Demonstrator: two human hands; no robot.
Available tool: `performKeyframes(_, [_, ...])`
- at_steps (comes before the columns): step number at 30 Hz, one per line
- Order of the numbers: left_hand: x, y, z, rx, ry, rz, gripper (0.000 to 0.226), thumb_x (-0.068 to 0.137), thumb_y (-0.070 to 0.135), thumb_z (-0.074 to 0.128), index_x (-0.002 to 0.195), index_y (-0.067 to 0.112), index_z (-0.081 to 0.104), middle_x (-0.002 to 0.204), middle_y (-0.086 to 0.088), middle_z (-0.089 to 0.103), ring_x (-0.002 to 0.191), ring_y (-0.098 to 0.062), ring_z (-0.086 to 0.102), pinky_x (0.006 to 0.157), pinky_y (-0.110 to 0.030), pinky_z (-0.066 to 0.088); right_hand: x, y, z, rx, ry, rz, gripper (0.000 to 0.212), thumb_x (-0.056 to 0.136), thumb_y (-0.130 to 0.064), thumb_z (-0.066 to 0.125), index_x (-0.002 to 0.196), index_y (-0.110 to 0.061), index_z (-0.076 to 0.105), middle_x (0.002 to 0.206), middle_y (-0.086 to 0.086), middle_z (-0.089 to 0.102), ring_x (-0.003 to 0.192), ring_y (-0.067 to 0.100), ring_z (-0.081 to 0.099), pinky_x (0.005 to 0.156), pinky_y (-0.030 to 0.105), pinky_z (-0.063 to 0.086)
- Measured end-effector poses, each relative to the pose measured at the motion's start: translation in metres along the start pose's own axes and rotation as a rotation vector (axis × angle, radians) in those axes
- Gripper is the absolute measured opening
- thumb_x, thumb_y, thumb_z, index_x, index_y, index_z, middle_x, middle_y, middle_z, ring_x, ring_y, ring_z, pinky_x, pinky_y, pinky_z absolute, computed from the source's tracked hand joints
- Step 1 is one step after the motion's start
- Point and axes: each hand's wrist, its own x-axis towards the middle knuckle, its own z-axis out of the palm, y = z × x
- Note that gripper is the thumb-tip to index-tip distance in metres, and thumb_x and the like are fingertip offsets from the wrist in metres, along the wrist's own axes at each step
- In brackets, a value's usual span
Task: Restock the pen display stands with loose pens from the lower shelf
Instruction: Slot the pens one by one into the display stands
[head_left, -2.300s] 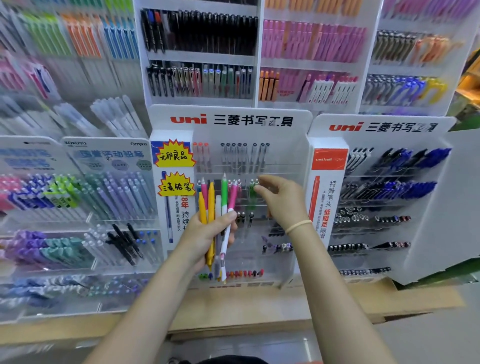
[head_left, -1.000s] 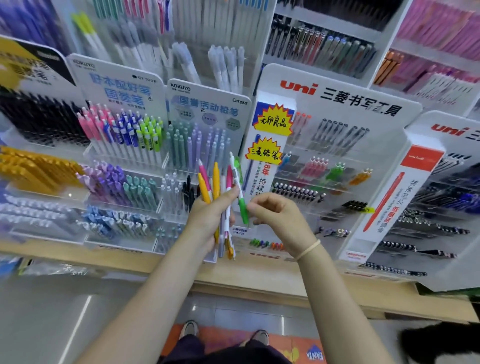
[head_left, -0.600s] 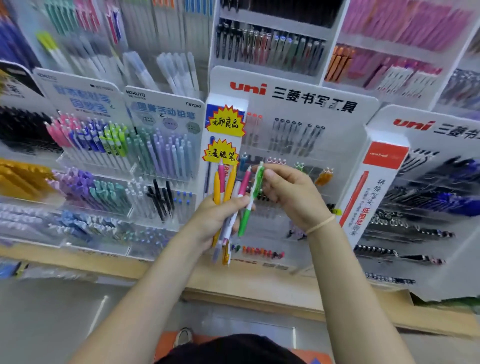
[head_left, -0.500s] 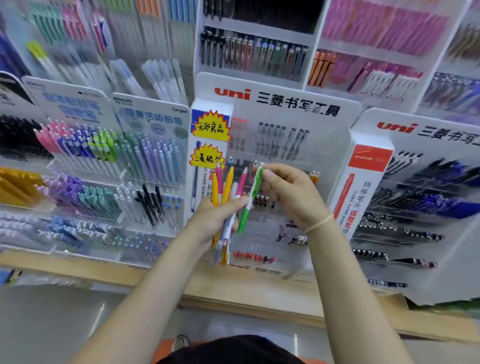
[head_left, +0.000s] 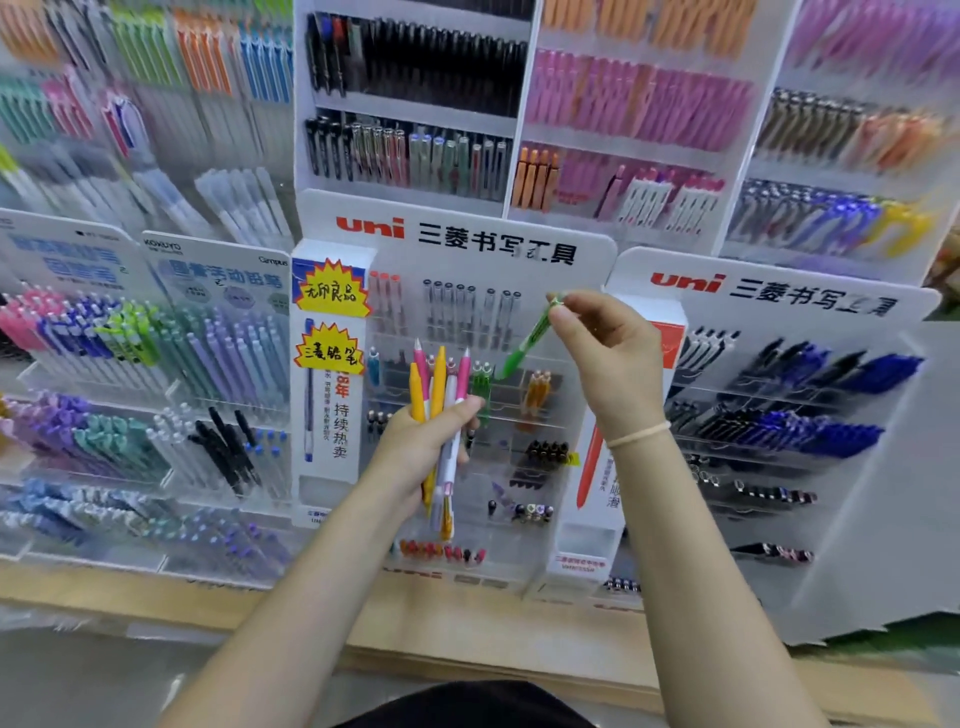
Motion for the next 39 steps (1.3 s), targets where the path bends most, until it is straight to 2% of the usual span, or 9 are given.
performKeyframes(5, [0.001, -0.005, 0.004, -0.041, 0.001, -0.001, 0.039, 0.088, 0.026, 0.074, 0.108, -0.007, 0.071, 0.074, -0.007, 0.067, 0.047, -0.014, 0.054, 0.048, -0.024, 0.047, -0.009, 0.027, 0.01, -0.163, -0.073, 0.083, 0.014, 0.085, -0.016, 0.076, 0.098, -0.022, 0.076, 0.084, -0.001, 0.074, 0.065, 0.015, 0.058, 0.066, 0.029, 0.055])
performKeyframes(10, [0.001, -0.009, -0.002, -0.046, -0.002, -0.026, 0.037, 0.088, 0.027, 0.075, 0.105, -0.006, 0.071, 0.077, -0.013, 0.064, 0.048, -0.015, 0.054, 0.049, -0.025, 0.047, -0.014, 0.038, 0.015, -0.354, -0.158, 0.149, 0.014, 0.083, -0.024, 0.078, 0.097, -0.023, 0.079, 0.081, -0.022, 0.07, 0.08, -0.003, 0.068, 0.081, 0.026, 0.057])
performKeyframes(16, [-0.004, -0.007, -0.007, -0.077, -0.046, -0.056, 0.032, 0.087, 0.025, 0.075, 0.104, -0.002, 0.071, 0.076, -0.008, 0.066, 0.049, -0.015, 0.053, 0.048, -0.023, 0.047, -0.003, 0.024, 0.02, -0.692, -0.363, 0.132, 0.024, 0.087, -0.031, 0.074, 0.107, -0.019, 0.077, 0.1, -0.003, 0.076, 0.089, 0.009, 0.069, 0.086, 0.033, 0.058])
performKeyframes(21, [-0.011, 0.003, -0.012, -0.085, -0.141, -0.044, 0.056, 0.074, 0.037, 0.078, 0.112, -0.003, 0.069, 0.07, -0.004, 0.064, 0.05, -0.015, 0.053, 0.048, -0.023, 0.047, -0.002, 0.014, 0.021, -0.767, -0.423, 0.177, 0.032, 0.087, -0.033, 0.074, 0.116, -0.02, 0.073, 0.111, -0.003, 0.074, 0.098, 0.008, 0.066, 0.092, 0.027, 0.052])
performKeyframes(26, [-0.016, 0.009, -0.017, -0.064, -0.259, -0.027, 0.047, 0.069, 0.04, 0.077, 0.103, 0.008, 0.075, 0.063, -0.004, 0.059, 0.052, -0.015, 0.052, 0.048, -0.023, 0.045, -0.029, 0.007, 0.021, -0.473, -0.171, 0.122, 0.023, 0.087, -0.03, 0.074, 0.108, -0.021, 0.076, 0.104, -0.008, 0.075, 0.091, 0.007, 0.069, 0.089, 0.033, 0.056])
performKeyframes(30, [-0.022, 0.008, -0.02, -0.042, -0.366, -0.03, 0.043, 0.073, 0.033, 0.075, 0.105, 0.003, 0.071, 0.062, -0.005, 0.057, 0.051, -0.014, 0.052, 0.047, -0.022, 0.044, -0.047, -0.004, 0.031, -0.149, -0.241, 0.307, 0.009, 0.088, -0.024, 0.074, 0.094, -0.018, 0.074, 0.084, 0.005, 0.073, 0.074, 0.015, 0.068, 0.071, 0.027, 0.058])
performKeyframes(34, [-0.029, 0.006, -0.031, 0.03, -0.432, -0.044, 0.035, 0.079, 0.034, 0.071, 0.097, 0.003, 0.071, 0.067, -0.006, 0.064, 0.048, -0.015, 0.053, 0.044, -0.022, 0.042, -0.059, -0.005, 0.029, 0.077, -0.218, 0.438, 0.009, 0.095, -0.015, 0.064, 0.091, -0.007, 0.064, 0.064, 0.002, 0.061, 0.041, 0.009, 0.046, 0.04, 0.021, 0.033])
performKeyframes(36, [-0.031, 0.004, -0.041, 0.033, -0.38, -0.035, 0.026, 0.08, 0.033, 0.069, 0.087, 0.008, 0.07, 0.071, -0.006, 0.067, 0.044, -0.013, 0.053, 0.042, -0.021, 0.042, -0.062, -0.004, 0.025, 0.156, -0.127, 0.473, 0.011, 0.098, -0.016, 0.06, 0.091, -0.007, 0.061, 0.064, 0.002, 0.062, 0.04, 0.013, 0.046, 0.037, 0.021, 0.03])
performKeyframes(39, [-0.029, -0.003, -0.056, -0.079, -0.195, -0.012, 0.025, 0.083, 0.028, 0.07, 0.098, 0.009, 0.073, 0.076, -0.005, 0.071, 0.041, -0.011, 0.048, 0.042, -0.021, 0.041, -0.07, -0.003, 0.021, 0.203, -0.027, 0.496, 0.011, 0.099, -0.014, 0.058, 0.096, -0.003, 0.06, 0.069, 0.008, 0.066, 0.048, 0.018, 0.057, 0.038, 0.021, 0.038])
